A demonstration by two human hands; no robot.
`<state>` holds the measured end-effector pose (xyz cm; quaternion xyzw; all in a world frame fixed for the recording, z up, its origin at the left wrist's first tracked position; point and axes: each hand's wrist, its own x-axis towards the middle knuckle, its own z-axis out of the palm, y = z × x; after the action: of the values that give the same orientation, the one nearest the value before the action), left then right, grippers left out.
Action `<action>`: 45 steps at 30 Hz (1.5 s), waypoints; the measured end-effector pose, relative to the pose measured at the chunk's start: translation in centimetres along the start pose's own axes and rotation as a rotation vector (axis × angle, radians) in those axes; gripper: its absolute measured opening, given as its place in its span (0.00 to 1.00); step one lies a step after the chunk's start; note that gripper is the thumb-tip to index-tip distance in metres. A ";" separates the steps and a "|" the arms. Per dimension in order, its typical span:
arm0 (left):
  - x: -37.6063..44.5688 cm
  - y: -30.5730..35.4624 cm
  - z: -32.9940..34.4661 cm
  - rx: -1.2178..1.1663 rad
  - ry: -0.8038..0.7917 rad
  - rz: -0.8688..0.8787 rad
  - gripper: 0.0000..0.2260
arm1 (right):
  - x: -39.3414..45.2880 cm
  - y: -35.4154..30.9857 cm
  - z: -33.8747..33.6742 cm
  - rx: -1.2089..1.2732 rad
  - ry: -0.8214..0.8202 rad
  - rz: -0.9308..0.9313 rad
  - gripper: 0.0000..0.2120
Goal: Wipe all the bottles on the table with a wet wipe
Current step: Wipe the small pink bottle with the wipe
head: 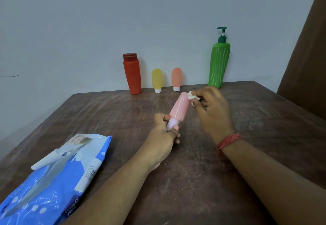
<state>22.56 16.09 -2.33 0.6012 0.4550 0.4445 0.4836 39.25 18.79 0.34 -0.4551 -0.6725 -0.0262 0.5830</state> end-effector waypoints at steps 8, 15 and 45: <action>-0.4 0.2 -0.1 0.223 -0.015 0.055 0.09 | -0.1 0.1 0.0 -0.004 0.003 0.013 0.06; -0.2 0.1 -0.2 0.312 -0.013 0.059 0.10 | 0.0 0.8 0.1 -0.150 -0.066 -0.139 0.08; -0.3 0.2 -0.1 0.393 -0.034 0.067 0.10 | 0.1 0.9 -0.2 -0.196 -0.162 -0.160 0.10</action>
<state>22.42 15.80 -2.11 0.7062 0.5045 0.3531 0.3494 39.95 19.26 0.03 -0.4555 -0.7456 -0.1013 0.4758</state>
